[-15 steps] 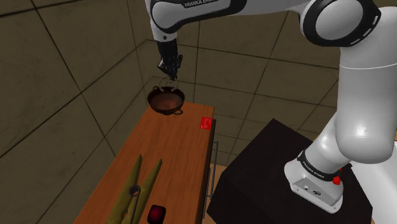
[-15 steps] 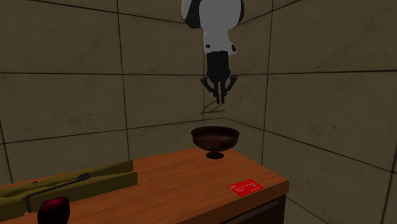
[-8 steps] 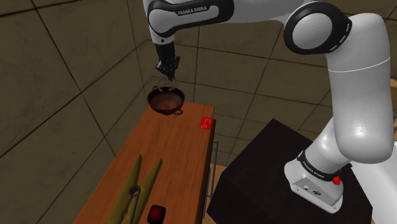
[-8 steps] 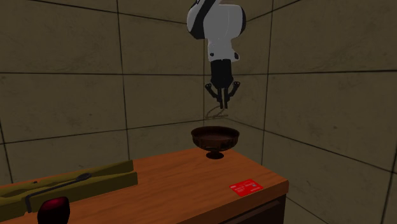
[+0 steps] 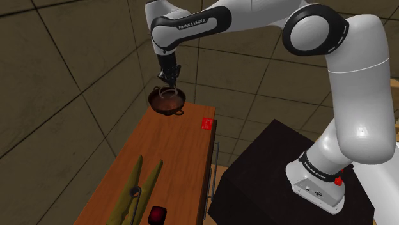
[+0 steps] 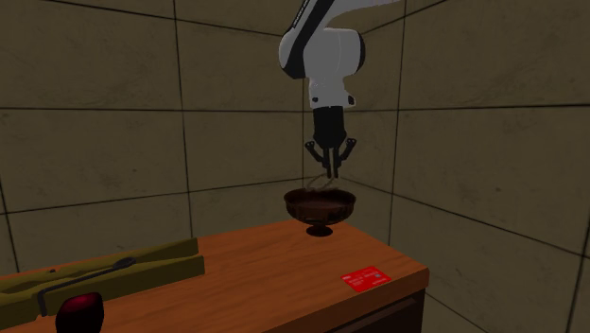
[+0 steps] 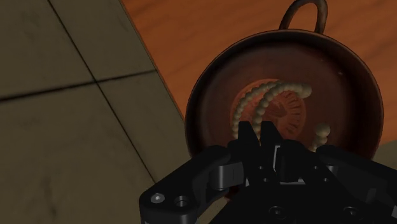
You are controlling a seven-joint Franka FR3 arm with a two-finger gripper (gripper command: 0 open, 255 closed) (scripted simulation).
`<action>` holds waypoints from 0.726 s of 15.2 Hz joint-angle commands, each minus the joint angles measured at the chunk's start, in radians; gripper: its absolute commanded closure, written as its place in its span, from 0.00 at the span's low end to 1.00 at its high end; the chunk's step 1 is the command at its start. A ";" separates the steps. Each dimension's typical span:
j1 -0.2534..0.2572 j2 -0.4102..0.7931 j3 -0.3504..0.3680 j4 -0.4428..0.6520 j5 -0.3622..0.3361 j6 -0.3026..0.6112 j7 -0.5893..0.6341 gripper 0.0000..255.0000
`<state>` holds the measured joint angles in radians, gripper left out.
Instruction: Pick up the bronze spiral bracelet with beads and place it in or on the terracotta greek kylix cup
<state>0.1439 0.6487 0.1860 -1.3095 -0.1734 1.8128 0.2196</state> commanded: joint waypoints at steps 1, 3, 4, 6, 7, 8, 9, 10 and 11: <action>0.001 0.010 -0.001 -0.011 -0.002 0.021 0.003 1.00; 0.001 0.018 -0.002 -0.024 -0.004 0.042 0.006 1.00; 0.001 0.019 -0.002 -0.026 -0.004 0.046 0.006 1.00; 0.001 0.020 -0.002 -0.026 -0.004 0.045 0.006 1.00; 0.001 0.020 -0.002 -0.026 -0.004 0.045 0.006 1.00; 0.001 0.020 -0.002 -0.026 -0.004 0.045 0.006 1.00; 0.001 0.020 -0.002 -0.026 -0.004 0.045 0.006 1.00; 0.001 0.020 -0.002 -0.026 -0.004 0.045 0.006 1.00; 0.001 0.020 -0.002 -0.026 -0.004 0.045 0.006 1.00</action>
<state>0.1447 0.6683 0.1839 -1.3353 -0.1777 1.8582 0.2256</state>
